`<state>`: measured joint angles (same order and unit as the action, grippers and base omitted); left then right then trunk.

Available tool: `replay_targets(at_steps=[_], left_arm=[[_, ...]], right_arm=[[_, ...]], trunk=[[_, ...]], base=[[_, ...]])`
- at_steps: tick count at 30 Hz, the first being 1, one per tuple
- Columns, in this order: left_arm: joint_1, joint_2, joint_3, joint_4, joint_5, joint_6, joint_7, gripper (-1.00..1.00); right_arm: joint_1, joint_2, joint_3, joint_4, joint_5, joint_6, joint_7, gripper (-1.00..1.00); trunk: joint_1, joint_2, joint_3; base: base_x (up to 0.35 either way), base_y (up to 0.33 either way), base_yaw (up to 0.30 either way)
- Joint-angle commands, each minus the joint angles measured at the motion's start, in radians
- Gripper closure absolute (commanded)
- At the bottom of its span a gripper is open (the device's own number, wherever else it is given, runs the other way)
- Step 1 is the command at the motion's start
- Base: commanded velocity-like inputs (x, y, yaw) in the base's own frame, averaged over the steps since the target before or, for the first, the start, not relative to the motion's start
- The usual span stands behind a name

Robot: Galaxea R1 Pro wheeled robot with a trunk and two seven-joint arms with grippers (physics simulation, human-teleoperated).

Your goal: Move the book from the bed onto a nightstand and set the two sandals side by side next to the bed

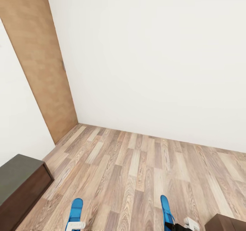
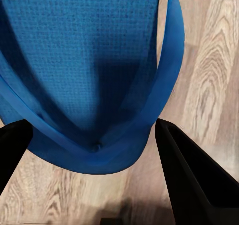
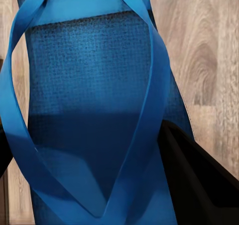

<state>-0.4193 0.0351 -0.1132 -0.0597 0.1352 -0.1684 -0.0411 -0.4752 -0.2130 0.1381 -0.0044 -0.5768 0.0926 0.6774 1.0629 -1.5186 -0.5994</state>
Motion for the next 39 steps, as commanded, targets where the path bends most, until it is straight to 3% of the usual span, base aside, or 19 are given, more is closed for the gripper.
replay_targets(at_steps=[1,39], left_arm=[[-0.001,0.000,-0.008,0.001,0.011,-0.003,-0.003,1.00],[-0.001,-0.003,-0.010,0.001,0.008,-0.003,-0.003,1.00]], right_arm=[[0.000,0.000,0.006,-0.001,-0.012,0.009,0.002,1.00],[0.000,0.000,0.006,-0.001,-0.011,0.009,0.001,1.00]], trunk=[[0.000,0.000,-0.001],[0.000,0.000,-0.001]], base=[[0.000,0.000,0.287],[0.000,0.000,0.287]])
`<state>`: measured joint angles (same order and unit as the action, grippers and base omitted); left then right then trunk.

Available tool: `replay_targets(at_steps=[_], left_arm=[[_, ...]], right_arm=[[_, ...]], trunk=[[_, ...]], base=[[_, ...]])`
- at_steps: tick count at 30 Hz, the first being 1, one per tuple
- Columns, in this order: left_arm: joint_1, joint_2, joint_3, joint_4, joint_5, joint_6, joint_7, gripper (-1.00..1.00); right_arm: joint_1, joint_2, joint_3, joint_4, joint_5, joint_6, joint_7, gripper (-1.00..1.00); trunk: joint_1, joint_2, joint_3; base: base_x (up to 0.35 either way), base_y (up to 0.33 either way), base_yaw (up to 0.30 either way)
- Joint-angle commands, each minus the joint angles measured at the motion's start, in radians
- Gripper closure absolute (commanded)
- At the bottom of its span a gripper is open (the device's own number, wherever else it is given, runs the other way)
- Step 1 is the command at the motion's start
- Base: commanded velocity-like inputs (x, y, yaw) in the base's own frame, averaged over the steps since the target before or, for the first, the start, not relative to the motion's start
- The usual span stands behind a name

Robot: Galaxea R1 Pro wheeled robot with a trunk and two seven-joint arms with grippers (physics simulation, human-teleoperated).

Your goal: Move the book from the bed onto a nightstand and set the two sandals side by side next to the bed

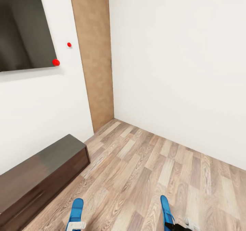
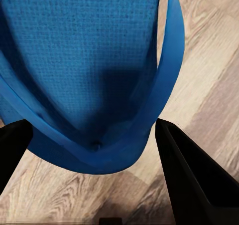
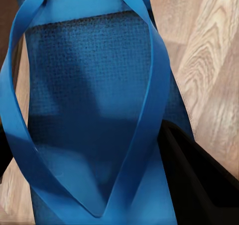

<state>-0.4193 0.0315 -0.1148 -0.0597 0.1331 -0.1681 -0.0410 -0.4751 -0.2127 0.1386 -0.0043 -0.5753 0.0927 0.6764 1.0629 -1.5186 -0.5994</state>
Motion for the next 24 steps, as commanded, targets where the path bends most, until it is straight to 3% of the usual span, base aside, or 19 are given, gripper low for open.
replay_targets(at_steps=[1,5,24], left_arm=[[-0.001,0.000,-0.008,0.001,0.010,-0.003,-0.003,1.00],[-0.001,-0.001,-0.008,0.001,0.010,-0.002,-0.003,1.00],[-0.001,-0.001,-0.008,0.002,0.010,-0.001,-0.003,1.00]], right_arm=[[0.000,-0.001,0.006,-0.001,-0.012,0.008,0.002,1.00],[0.000,-0.001,0.006,0.000,-0.012,0.008,0.003,1.00],[0.000,-0.001,0.006,-0.001,-0.012,0.008,0.003,1.00]], trunk=[[0.000,0.000,-0.001],[0.000,0.000,-0.001],[-0.073,0.133,0.059]], base=[[0.000,0.000,0.287],[0.000,0.000,0.287],[0.000,0.000,0.287]])
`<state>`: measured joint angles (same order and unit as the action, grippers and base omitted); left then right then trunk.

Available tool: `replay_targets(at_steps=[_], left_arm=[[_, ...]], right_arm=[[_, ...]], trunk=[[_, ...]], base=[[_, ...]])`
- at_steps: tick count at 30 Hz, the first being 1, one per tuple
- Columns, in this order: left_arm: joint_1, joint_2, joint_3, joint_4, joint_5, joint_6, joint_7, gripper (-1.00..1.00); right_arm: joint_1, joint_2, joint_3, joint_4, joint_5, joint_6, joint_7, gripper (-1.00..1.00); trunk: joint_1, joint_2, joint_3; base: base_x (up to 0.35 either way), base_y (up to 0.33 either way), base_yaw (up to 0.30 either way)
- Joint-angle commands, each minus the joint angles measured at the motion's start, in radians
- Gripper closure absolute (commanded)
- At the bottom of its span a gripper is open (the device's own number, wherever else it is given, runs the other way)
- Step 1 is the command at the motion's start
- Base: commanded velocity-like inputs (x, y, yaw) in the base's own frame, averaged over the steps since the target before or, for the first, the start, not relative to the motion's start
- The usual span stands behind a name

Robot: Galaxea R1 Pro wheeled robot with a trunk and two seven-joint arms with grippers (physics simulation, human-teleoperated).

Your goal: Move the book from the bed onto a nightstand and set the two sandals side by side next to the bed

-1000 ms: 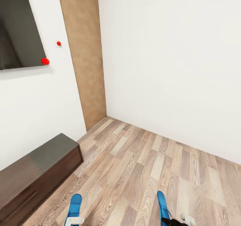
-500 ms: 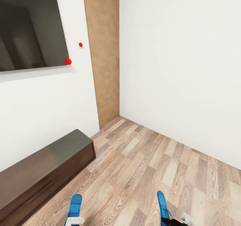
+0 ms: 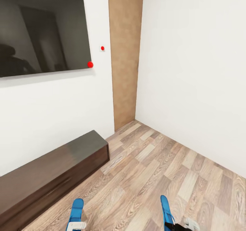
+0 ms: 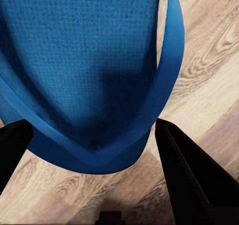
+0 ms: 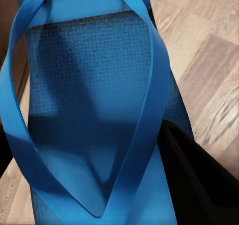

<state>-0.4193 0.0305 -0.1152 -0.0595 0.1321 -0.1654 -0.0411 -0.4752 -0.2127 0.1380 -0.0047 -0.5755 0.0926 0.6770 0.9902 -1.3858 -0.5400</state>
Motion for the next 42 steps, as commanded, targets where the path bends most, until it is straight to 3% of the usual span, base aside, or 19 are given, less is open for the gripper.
replay_targets(at_steps=[1,21,42], left_arm=[[-0.001,0.000,-0.008,0.001,0.011,-0.003,-0.003,1.00],[-0.001,0.000,-0.008,0.001,0.011,-0.004,-0.003,1.00],[-0.001,0.001,-0.005,0.002,0.018,-0.004,-0.003,1.00]], right_arm=[[0.000,-0.001,0.006,-0.001,-0.012,0.009,0.002,1.00],[0.000,-0.001,0.006,-0.001,-0.012,0.009,0.002,1.00],[0.000,-0.001,0.006,0.000,-0.012,0.009,0.002,1.00]], trunk=[[-0.004,0.007,0.002],[-0.081,0.147,0.065],[-0.081,0.147,0.065]], base=[[0.000,0.000,0.287],[0.000,0.000,0.287],[0.000,0.000,0.287]])
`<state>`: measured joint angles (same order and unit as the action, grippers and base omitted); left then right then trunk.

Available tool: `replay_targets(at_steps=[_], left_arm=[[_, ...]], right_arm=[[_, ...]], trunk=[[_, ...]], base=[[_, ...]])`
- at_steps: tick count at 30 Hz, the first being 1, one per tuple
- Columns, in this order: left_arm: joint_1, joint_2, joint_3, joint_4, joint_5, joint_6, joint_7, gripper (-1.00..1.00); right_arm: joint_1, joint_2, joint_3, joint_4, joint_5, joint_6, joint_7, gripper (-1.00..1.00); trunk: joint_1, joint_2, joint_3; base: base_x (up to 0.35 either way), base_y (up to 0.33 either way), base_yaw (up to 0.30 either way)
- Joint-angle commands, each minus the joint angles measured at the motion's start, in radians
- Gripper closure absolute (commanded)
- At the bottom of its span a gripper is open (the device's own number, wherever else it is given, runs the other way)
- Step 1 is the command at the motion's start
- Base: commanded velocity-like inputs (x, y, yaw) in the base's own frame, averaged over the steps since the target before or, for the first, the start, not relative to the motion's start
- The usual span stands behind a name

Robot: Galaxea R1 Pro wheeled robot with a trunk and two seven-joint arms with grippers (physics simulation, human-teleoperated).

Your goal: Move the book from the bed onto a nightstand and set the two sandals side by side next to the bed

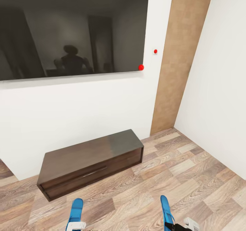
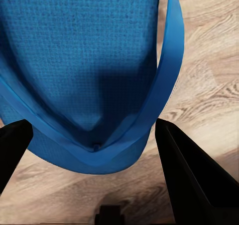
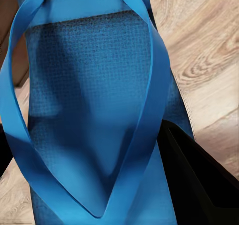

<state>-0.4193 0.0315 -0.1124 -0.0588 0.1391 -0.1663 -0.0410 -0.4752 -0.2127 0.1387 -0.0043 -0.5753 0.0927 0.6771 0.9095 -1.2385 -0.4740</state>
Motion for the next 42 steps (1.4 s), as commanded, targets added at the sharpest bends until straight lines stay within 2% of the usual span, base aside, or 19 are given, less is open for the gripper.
replay_targets(at_steps=[1,10,42], left_arm=[[-0.001,0.000,-0.006,0.001,0.012,-0.003,-0.003,1.00],[-0.001,0.000,0.012,0.003,0.017,-0.001,-0.006,1.00],[-0.001,-0.001,0.011,0.004,0.013,-0.006,-0.008,1.00]], right_arm=[[0.000,-0.001,0.005,-0.001,-0.012,0.009,0.002,1.00],[0.000,0.000,0.005,0.000,-0.012,0.011,0.002,1.00],[0.000,0.004,0.005,-0.001,-0.011,0.010,0.000,1.00]], trunk=[[0.000,-0.001,-0.001],[0.000,-0.001,-0.001],[0.000,-0.001,-0.001]], base=[[0.000,0.000,0.287],[0.000,0.000,0.287],[0.000,0.000,0.287]])
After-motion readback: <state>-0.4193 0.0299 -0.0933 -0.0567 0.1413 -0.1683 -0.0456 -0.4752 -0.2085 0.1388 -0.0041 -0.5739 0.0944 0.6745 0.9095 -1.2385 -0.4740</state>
